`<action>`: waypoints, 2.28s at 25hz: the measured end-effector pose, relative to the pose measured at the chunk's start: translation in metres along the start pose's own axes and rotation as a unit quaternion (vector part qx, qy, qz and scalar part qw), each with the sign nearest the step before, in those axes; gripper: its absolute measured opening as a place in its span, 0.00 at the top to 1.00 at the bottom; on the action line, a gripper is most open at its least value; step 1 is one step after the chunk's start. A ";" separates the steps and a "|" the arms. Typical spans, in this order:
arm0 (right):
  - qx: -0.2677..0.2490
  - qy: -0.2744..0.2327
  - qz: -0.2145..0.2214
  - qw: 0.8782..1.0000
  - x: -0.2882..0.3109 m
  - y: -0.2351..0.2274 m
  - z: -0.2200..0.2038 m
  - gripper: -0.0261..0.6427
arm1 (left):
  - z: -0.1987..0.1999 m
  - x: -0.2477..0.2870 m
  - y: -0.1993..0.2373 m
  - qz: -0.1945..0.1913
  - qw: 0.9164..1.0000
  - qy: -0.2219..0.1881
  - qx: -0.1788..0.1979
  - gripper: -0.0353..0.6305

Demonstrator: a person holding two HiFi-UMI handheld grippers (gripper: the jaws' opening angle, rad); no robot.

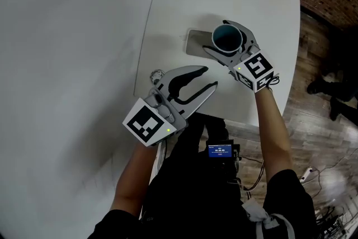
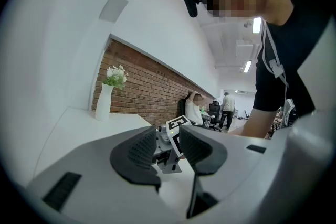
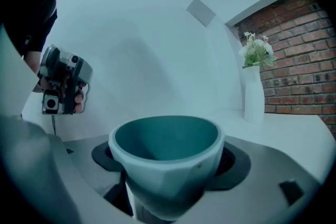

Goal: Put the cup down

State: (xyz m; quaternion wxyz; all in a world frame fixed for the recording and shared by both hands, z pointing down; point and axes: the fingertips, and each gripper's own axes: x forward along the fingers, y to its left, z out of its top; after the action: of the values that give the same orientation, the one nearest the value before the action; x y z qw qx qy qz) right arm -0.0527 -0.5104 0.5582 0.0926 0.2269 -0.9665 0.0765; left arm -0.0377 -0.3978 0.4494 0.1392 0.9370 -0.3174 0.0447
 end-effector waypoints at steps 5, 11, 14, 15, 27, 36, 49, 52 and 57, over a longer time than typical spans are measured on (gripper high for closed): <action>-0.004 -0.011 -0.001 1.000 -0.004 0.003 -0.001 0.34 | 0.001 -0.001 0.000 0.001 1.000 -0.001 -0.001 0.74; -0.036 -0.021 0.000 0.999 -0.009 0.012 -0.002 0.34 | 0.001 -0.002 -0.001 0.001 1.000 0.001 -0.003 0.74; -0.046 -0.023 0.002 0.999 -0.008 0.013 -0.001 0.34 | 0.002 -0.002 0.000 0.002 1.000 -0.002 -0.005 0.74; -0.049 -0.021 0.003 0.999 -0.009 0.014 -0.001 0.34 | 0.002 -0.002 0.000 0.002 1.000 -0.001 -0.005 0.74; -0.007 -0.012 0.016 1.000 -0.009 0.009 -0.014 0.11 | 0.003 -0.004 0.003 0.011 1.000 -0.002 -0.003 0.74; 0.005 -0.004 -0.018 1.000 -0.027 -0.008 -0.014 0.09 | 0.011 -0.004 0.002 0.017 1.000 -0.002 0.000 0.74; 0.017 0.035 -0.074 0.997 -0.076 -0.006 -0.011 0.10 | 0.006 -0.009 0.005 0.027 1.000 -0.010 -0.009 0.74; 0.011 0.041 -0.070 0.997 -0.085 0.003 -0.002 0.10 | 0.005 -0.009 0.007 0.029 0.999 -0.015 -0.010 0.74; 0.003 0.034 -0.073 0.997 -0.103 0.025 0.025 0.37 | 0.007 -0.012 0.006 0.024 1.000 -0.016 -0.010 0.74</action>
State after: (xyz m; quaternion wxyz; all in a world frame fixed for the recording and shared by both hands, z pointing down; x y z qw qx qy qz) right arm 0.0226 -0.4495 0.5089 0.1301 0.2948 -0.9433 0.0801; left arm -0.0508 -0.3970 0.4415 0.1419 0.9284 -0.3421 0.0298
